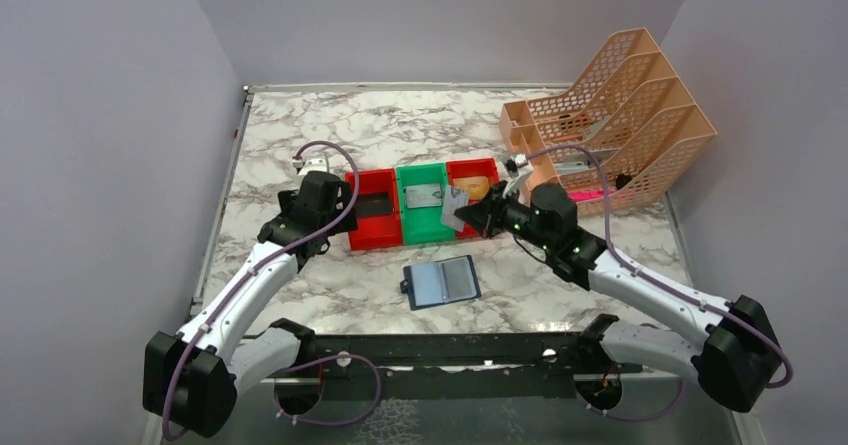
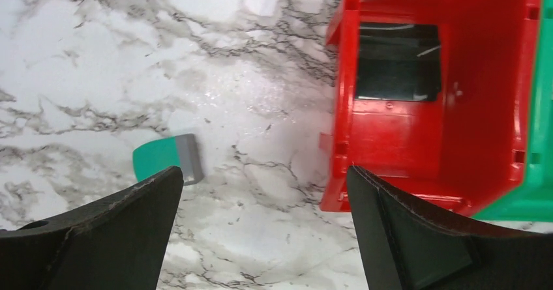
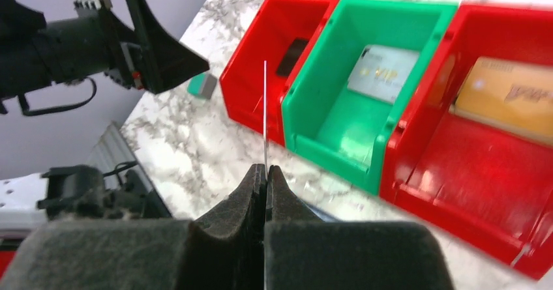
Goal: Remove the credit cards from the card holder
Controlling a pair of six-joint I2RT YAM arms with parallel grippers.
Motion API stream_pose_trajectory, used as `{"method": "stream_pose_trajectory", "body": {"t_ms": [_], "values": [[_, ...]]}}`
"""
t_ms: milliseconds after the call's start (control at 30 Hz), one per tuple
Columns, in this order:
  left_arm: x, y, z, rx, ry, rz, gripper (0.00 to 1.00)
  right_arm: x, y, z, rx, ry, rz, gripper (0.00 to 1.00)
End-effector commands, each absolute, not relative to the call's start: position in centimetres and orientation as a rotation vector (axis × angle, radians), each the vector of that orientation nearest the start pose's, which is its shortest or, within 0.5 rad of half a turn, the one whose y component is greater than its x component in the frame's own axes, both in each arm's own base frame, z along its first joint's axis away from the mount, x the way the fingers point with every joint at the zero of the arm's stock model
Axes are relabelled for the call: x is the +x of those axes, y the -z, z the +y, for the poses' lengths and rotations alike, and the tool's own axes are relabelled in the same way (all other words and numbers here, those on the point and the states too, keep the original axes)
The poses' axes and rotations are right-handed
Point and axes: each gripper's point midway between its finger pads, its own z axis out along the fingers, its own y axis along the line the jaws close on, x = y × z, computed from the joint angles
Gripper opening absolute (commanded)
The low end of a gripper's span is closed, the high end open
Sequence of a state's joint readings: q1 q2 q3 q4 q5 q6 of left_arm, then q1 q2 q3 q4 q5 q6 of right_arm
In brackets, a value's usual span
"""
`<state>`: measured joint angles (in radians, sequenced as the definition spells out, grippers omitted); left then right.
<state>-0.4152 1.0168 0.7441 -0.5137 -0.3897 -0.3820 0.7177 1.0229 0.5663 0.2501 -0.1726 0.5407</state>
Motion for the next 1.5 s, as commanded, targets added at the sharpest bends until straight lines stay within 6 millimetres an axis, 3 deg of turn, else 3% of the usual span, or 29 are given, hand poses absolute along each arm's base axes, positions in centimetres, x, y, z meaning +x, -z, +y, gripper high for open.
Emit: {"method": "stream_pose_trajectory", "body": {"t_ms": [0, 300, 400, 533, 700, 933, 1200, 1300, 1467], "values": [[28.0, -14.2, -4.2, -0.207, -0.096, 2.208, 0.99, 26.9, -19.5, 27.9, -0.461, -0.821, 1.892, 0.01], [27.1, -17.4, -2.8, -0.283, -0.09, 2.073, 0.99, 32.5, -17.1, 31.1, -0.717, -0.514, 1.912, 0.01], [27.0, -17.7, -3.0, -0.277, -0.069, 2.06, 0.99, 33.6, -16.8, 31.8, -0.76, -0.451, 1.91, 0.01], [27.2, -17.6, -3.7, -0.243, -0.036, 2.073, 0.99, 35.1, -14.8, 32.2, -0.844, -0.314, 1.908, 0.02], [27.3, -17.4, -3.9, -0.222, -0.033, 2.089, 0.99, 35.7, -11.4, 32.7, -1.001, -0.095, 1.898, 0.01], [27.2, -17.6, -4.0, -0.212, -0.023, 2.08, 0.99, 36.3, -10.4, 34.0, -1.197, 0.258, 1.683, 0.01], [27.1, -17.6, -3.9, -0.212, -0.029, 2.076, 0.99, 37.3, -11.6, 34.5, -1.192, 0.322, 1.589, 0.01], [27.2, -17.4, -4.1, -0.204, -0.023, 2.083, 0.99, 37.9, -12.5, 35.3, -1.188, 0.341, 1.461, 0.01], [27.2, -17.2, -4.2, -0.198, -0.021, 2.093, 0.99, 37.7, -11.0, 36.7, -1.286, 0.263, 1.425, 0.02]]}}
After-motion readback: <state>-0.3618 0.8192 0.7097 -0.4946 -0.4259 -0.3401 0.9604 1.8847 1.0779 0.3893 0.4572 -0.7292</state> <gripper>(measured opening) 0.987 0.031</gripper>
